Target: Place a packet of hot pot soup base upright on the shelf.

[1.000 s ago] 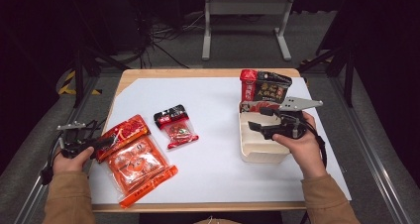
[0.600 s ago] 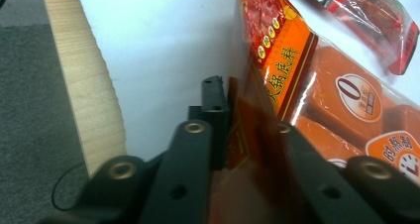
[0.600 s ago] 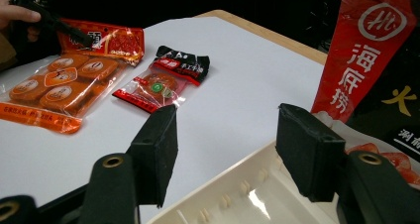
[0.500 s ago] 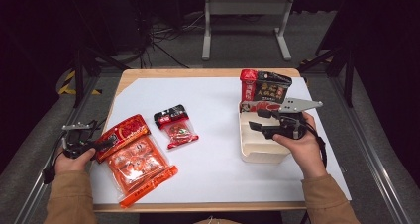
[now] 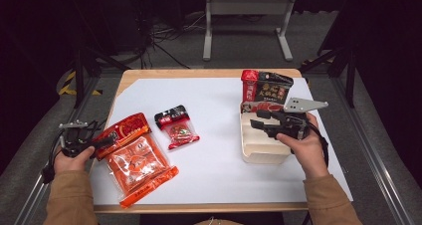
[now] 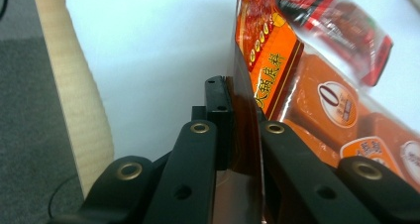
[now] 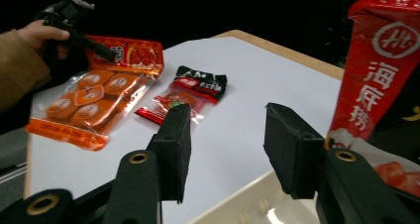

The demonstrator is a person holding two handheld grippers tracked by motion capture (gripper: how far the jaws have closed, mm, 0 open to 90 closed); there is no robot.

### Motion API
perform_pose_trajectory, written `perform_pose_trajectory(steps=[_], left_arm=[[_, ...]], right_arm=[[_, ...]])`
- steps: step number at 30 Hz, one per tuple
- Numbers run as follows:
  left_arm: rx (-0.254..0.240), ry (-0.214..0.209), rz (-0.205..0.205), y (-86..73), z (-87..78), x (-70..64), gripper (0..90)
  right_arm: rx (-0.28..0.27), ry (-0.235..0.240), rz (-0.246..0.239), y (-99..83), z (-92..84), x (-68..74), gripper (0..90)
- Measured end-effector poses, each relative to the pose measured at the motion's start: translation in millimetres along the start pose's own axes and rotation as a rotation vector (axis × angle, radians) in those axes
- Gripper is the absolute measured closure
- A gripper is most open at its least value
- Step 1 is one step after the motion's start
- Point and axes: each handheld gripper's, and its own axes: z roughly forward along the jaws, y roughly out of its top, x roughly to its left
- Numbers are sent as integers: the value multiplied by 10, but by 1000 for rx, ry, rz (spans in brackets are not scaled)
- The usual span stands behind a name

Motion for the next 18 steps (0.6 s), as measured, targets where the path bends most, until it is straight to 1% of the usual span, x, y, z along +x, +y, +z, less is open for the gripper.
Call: perform_pose_trajectory(steps=[1, 2, 3, 4, 5, 7, 8, 9, 10, 11, 13, 14, 18], left_arm=[[-7, 4, 20, 25, -37, -20, 897], [-16, 0, 15, 36, -54, -44, 898], [-26, 3, 30, 58, -90, -70, 898], [-42, 4, 36, 85, -136, -112, 897], [-42, 4, 36, 85, -136, -112, 898], [-58, 0, 39, 116, -190, -168, 898], [-66, 4, 56, 139, -227, -199, 898], [-80, 0, 63, 167, -271, -254, 898], [-88, 8, 67, 181, -295, -286, 898], [-88, 8, 67, 181, -295, -286, 898], [-107, 17, 79, 208, -329, -357, 899], [-113, 23, 92, 223, -346, -391, 899], [-160, 15, 124, 282, -447, -542, 899]], right_arm=[[-3, 7, -2, 2, 0, 4, 559], [-2, 18, 4, 3, 0, 7, 566], [-2, 24, 11, 3, 0, 7, 571], [-7, 29, 22, 1, -6, 11, 579], [-7, 29, 22, 1, -6, 11, 579], [-14, 26, 17, 6, -19, 20, 586], [-16, 21, 10, 9, -26, 23, 589], [-27, 23, 13, 15, -42, 27, 593], [-28, 22, 14, 17, -46, 28, 594], [-29, 19, 16, 18, -52, 29, 597], [-32, 20, 20, 19, -56, 30, 604], [-35, 24, 25, 20, -59, 32, 609], [-37, 22, 28, 28, -72, 43, 628]])
